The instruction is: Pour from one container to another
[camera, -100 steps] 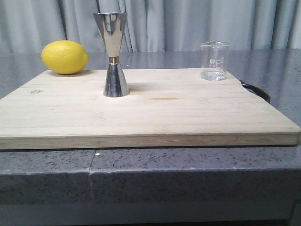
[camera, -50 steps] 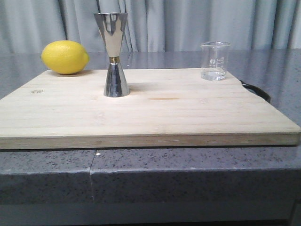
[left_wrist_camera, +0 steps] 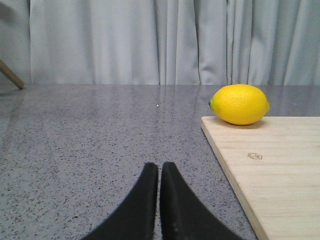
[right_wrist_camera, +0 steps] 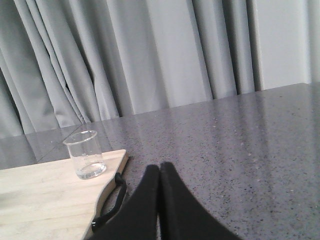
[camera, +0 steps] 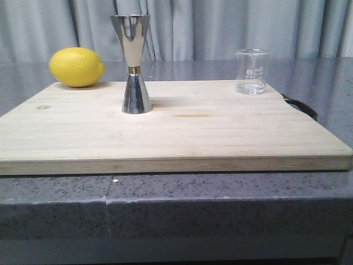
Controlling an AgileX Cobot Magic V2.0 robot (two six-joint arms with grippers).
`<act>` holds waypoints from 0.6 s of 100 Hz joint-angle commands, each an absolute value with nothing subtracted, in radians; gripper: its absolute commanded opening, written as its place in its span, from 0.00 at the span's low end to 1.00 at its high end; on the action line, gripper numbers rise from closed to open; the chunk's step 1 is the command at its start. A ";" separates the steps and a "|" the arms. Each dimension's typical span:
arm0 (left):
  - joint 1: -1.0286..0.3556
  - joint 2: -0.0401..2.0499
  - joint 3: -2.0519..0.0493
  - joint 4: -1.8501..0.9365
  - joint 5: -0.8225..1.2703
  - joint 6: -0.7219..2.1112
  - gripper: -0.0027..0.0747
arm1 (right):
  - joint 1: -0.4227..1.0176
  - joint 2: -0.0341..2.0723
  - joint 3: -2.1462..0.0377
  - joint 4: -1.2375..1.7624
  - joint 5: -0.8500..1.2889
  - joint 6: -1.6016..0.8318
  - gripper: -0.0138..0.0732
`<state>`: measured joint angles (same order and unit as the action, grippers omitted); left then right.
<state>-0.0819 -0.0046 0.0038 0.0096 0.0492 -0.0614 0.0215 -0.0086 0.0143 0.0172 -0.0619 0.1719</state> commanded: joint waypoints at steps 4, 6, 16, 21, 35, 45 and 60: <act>-0.081 -0.028 0.040 0.006 -0.030 -0.068 0.01 | 0.015 -0.029 0.040 0.017 -0.139 0.171 0.07; -0.081 -0.028 0.040 0.006 -0.030 -0.068 0.01 | 0.015 -0.029 0.040 0.017 -0.139 0.171 0.07; -0.081 -0.028 0.040 0.006 -0.030 -0.068 0.01 | 0.015 -0.029 0.040 0.017 -0.139 0.171 0.07; -0.081 -0.028 0.040 0.006 -0.030 -0.068 0.01 | 0.015 -0.029 0.040 0.017 -0.139 0.171 0.07; -0.081 -0.028 0.040 0.006 -0.030 -0.068 0.01 | 0.015 -0.029 0.040 0.017 -0.137 0.168 0.07; -0.081 -0.028 0.040 0.006 -0.030 -0.068 0.01 | 0.015 -0.029 0.040 -0.030 -0.137 0.168 0.07; -0.081 -0.028 0.040 0.006 -0.030 -0.068 0.01 | 0.015 -0.029 0.040 -0.062 -0.128 0.168 0.07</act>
